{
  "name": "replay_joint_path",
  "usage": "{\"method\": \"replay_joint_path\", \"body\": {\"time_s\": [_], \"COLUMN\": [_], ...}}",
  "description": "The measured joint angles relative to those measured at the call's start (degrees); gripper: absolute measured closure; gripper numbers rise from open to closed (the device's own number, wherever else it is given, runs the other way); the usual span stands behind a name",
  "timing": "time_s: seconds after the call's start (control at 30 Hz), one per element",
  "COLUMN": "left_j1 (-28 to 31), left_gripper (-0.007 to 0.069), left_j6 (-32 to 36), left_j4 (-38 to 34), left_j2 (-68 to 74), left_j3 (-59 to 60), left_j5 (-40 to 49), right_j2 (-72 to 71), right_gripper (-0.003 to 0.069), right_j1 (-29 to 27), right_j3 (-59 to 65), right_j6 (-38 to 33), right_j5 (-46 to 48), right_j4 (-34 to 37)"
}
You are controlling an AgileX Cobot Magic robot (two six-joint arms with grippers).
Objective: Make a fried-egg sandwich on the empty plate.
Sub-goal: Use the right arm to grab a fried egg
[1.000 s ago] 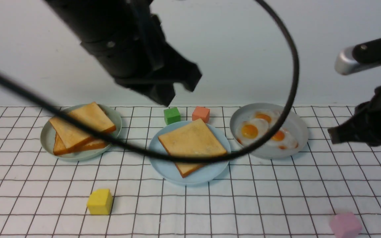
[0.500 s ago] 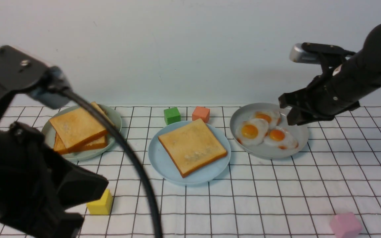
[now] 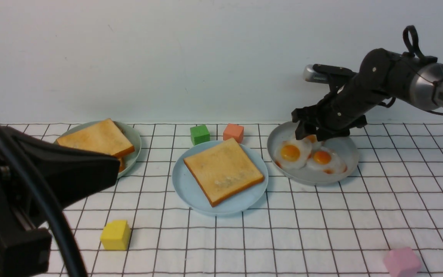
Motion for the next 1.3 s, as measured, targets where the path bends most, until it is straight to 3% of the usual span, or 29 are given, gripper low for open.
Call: {"method": "replay_joint_path", "body": {"time_s": [1.3], "left_j1": [0.0], "left_gripper": [0.0638], "left_j6": [0.0], "left_j4": [-0.2], "left_j2": [0.0], "left_j3": [0.0], "left_j5": [-1.4], "right_j2": [2.8], "right_gripper": [0.0228], "right_j1": [0.1], "right_j3": [-2.1], "right_j6": [2.3], "right_j5": [2.7], "right_j4": [0.0]}}
